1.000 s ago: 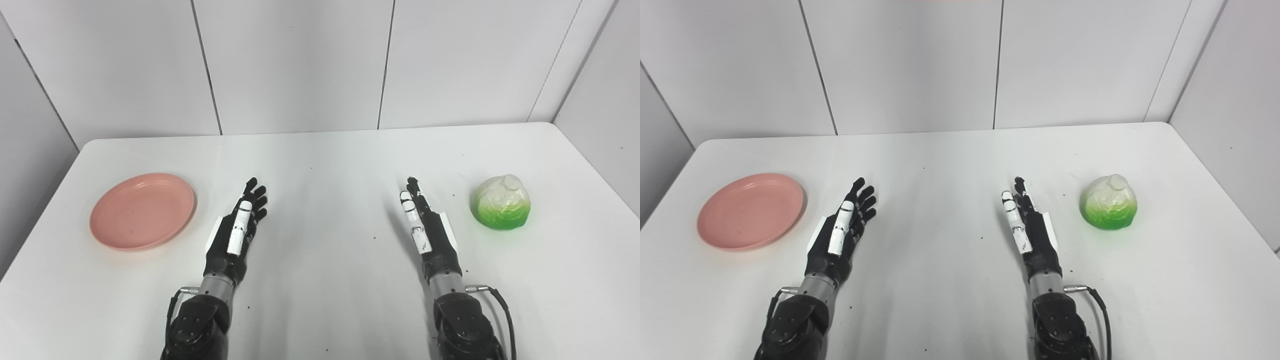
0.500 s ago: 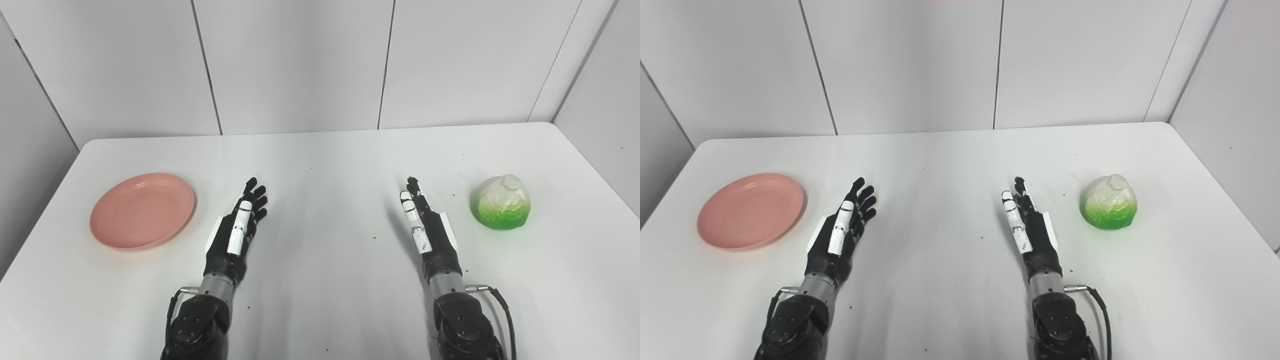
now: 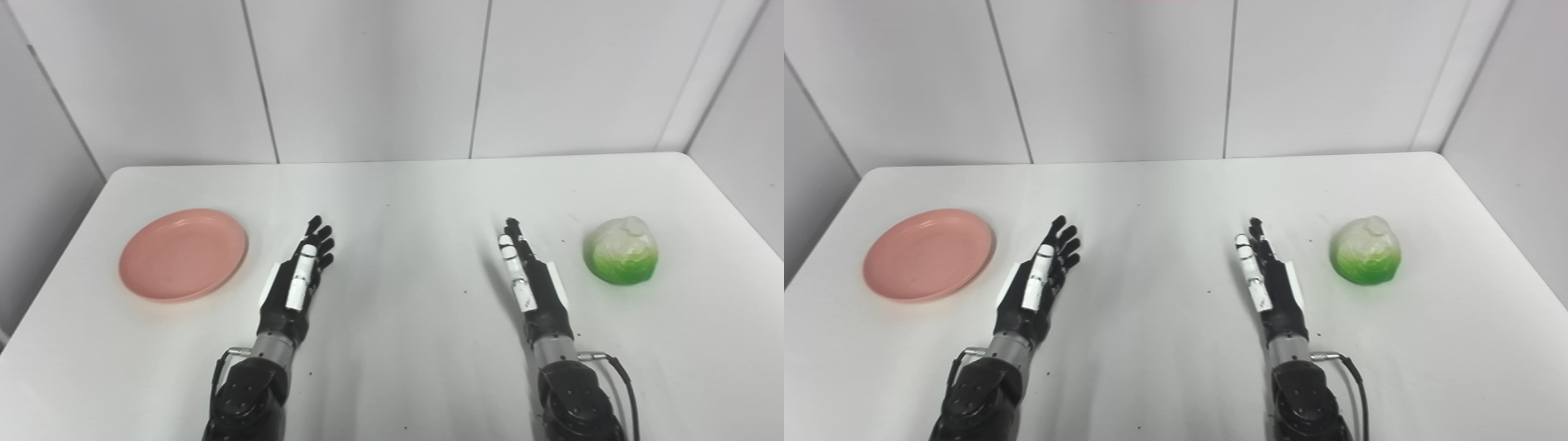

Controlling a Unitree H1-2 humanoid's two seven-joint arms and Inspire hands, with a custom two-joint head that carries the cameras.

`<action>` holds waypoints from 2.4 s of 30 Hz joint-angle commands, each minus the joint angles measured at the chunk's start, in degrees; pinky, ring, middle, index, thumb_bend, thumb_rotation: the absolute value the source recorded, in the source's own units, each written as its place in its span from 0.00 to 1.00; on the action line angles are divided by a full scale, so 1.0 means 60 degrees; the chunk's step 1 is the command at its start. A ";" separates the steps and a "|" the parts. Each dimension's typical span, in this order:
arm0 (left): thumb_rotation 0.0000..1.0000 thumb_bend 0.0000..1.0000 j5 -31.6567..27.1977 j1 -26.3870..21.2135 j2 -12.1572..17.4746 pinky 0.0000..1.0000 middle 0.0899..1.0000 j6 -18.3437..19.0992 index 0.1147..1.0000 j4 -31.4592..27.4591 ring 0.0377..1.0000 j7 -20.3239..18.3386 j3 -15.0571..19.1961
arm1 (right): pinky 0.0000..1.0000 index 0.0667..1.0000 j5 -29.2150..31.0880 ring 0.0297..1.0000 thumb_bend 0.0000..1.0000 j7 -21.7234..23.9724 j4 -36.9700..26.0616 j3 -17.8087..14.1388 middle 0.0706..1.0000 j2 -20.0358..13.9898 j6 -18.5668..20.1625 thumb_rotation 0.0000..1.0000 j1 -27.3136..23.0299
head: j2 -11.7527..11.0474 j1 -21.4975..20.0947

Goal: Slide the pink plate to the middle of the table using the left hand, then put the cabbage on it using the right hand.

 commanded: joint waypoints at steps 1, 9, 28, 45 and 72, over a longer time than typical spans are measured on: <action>1.00 0.47 0.0156 -0.0316 -0.0195 0.96 0.96 -0.0256 0.96 0.0191 0.96 0.0089 -0.0143 | 0.95 0.96 0.0143 0.95 0.18 0.0171 -0.0022 -0.0054 0.96 -0.0114 -0.0301 1.00 -0.0123 | -0.0100 0.0586; 1.00 0.44 0.0679 -0.0460 -0.0766 0.97 0.96 -0.0137 0.96 0.0519 0.97 0.0585 -0.0475 | 0.99 0.99 0.0777 0.98 0.15 0.0746 -0.0085 -0.0251 0.99 -0.0635 -0.0639 1.00 -0.0062 | -0.0470 0.2231; 1.00 0.45 0.0839 -0.0454 -0.0781 0.96 0.96 0.0050 0.96 0.0289 0.96 0.0775 -0.0577 | 0.98 0.98 0.0806 0.98 0.13 0.0742 -0.0146 -0.0237 0.99 -0.0661 -0.0619 1.00 -0.0079 | -0.0361 0.2143; 1.00 0.46 0.0432 -0.0434 -0.0643 0.99 0.96 -0.0035 0.96 -0.1290 0.96 0.0577 -0.0357 | 0.98 0.98 0.0777 0.97 0.14 0.0753 -0.0134 -0.0268 0.99 -0.0690 -0.0546 1.00 -0.0080 | -0.0338 0.2202; 1.00 0.46 -0.0329 -0.0735 0.0125 0.92 0.94 0.0516 0.92 -0.4874 0.93 0.1601 0.1795 | 0.97 0.98 0.0846 0.97 0.17 0.0907 -0.0128 -0.0291 0.99 -0.0868 -0.0602 1.00 -0.0023 | -0.0337 0.2539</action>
